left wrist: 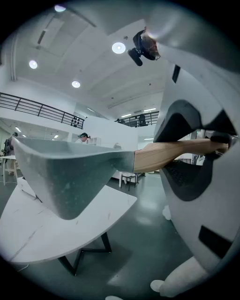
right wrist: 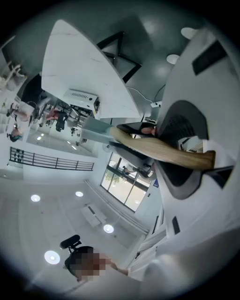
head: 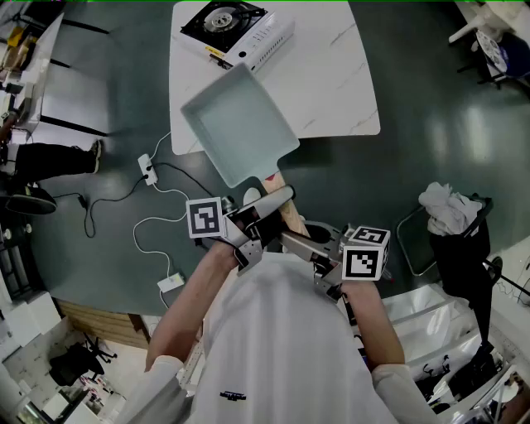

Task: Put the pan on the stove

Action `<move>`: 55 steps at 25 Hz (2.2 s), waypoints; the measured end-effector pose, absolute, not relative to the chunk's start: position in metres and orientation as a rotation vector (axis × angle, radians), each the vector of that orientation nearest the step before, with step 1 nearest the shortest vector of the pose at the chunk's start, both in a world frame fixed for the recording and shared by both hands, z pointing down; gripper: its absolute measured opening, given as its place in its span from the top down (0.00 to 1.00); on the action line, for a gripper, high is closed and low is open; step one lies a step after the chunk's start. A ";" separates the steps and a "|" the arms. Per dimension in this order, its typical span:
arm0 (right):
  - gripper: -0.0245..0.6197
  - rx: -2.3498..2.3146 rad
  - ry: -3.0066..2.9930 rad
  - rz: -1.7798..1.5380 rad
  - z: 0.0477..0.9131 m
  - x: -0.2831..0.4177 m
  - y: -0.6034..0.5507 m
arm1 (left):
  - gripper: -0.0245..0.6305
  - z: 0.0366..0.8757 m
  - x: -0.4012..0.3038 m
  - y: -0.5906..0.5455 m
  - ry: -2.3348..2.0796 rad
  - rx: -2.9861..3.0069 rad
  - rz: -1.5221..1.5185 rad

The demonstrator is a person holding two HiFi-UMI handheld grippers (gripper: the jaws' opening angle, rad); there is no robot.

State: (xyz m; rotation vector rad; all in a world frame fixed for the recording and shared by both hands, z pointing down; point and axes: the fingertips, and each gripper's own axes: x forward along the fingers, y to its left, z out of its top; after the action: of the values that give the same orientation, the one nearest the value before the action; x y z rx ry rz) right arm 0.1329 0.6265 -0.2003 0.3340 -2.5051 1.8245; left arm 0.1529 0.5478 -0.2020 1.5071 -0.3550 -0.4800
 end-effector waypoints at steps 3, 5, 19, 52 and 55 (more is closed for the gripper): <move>0.80 0.384 -2.497 1.863 -0.214 0.118 0.649 | 0.79 -0.214 0.141 0.572 -0.317 1.497 -0.447; 0.80 0.416 -2.500 1.858 -0.220 0.103 0.656 | 0.79 -0.220 0.127 0.579 -0.299 1.503 -0.425; 0.79 0.554 -2.585 1.790 -0.237 0.000 0.646 | 0.79 -0.241 0.034 0.570 -0.215 1.574 -0.332; 0.78 0.243 -2.543 1.717 -0.228 -0.005 0.338 | 0.79 -0.226 0.014 0.259 -0.378 1.536 -0.400; 0.78 0.224 -2.536 1.727 -0.227 -0.002 0.318 | 0.79 -0.224 0.016 0.239 -0.391 1.523 -0.421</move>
State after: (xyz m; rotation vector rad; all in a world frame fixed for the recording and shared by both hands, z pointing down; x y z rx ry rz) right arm -0.0016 0.3182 -0.2269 0.2238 -2.5360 1.7274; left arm 0.0162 0.2392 -0.2243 1.5233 -0.3905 -0.4206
